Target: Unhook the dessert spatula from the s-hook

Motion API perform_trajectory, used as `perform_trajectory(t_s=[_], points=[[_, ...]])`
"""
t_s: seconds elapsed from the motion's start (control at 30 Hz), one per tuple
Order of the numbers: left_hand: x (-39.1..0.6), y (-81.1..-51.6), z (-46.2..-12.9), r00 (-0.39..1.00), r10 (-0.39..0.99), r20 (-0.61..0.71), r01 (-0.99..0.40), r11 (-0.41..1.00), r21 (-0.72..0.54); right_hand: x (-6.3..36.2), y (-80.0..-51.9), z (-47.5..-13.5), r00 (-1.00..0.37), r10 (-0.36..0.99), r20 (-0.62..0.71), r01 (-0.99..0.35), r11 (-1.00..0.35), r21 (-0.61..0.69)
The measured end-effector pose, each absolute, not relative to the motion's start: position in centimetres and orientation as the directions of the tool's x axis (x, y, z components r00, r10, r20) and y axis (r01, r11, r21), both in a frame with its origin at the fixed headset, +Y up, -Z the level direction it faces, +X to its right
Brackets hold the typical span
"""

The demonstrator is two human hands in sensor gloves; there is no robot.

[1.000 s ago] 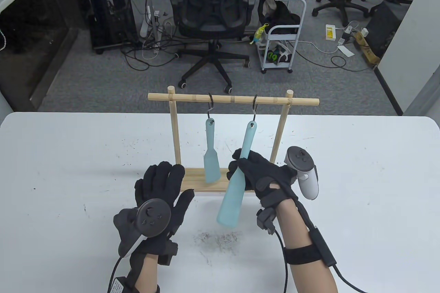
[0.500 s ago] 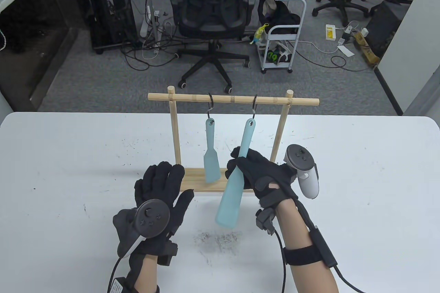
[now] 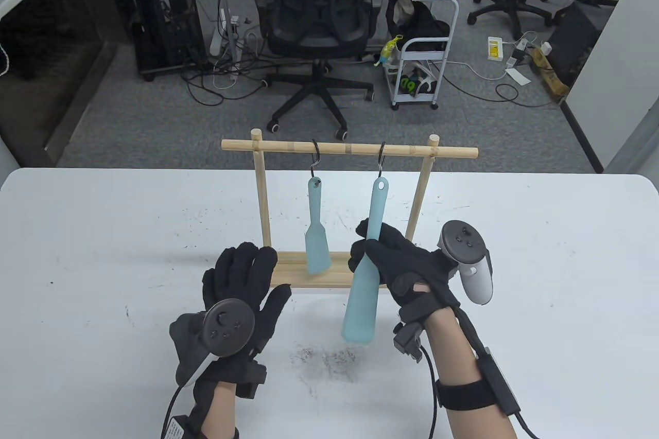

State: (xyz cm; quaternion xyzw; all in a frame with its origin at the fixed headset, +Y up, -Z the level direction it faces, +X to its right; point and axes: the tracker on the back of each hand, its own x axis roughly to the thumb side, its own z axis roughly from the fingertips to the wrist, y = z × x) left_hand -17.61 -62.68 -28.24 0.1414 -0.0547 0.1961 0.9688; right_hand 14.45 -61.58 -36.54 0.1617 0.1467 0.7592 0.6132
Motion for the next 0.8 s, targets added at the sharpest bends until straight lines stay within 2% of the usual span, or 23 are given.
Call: perform_trajectory(t_s=[0.1, 0.2, 0.43, 0.6, 0.8], points=[[-17.6, -62.7, -28.2, 0.917, 0.364, 0.161, -0.395, 0.883, 0.253, 15.8, -61.9, -35.7, -0.246, 0.965, 0.087, -0.902, -0.261, 0.344], [-17.6, -62.7, -28.1, 0.915, 0.366, 0.169, -0.399, 0.882, 0.251, 17.5, -62.7, -34.7, -0.331, 0.936, 0.122, -0.914, -0.350, 0.207], [-17.5, -62.7, -28.0, 0.916, 0.362, 0.174, -0.397, 0.883, 0.251, 21.6, -65.3, -32.7, -0.564, 0.821, 0.092, -0.826, -0.562, -0.045], [-17.4, -62.7, -27.9, 0.917, 0.358, 0.174, -0.392, 0.885, 0.250, 24.4, -68.0, -31.9, -0.706, 0.708, -0.029, -0.702, -0.704, -0.108], [-17.1, -62.8, -27.9, 0.922, 0.346, 0.172, -0.381, 0.890, 0.250, 26.5, -72.1, -31.7, -0.820, 0.540, -0.188, -0.542, -0.839, -0.049]])
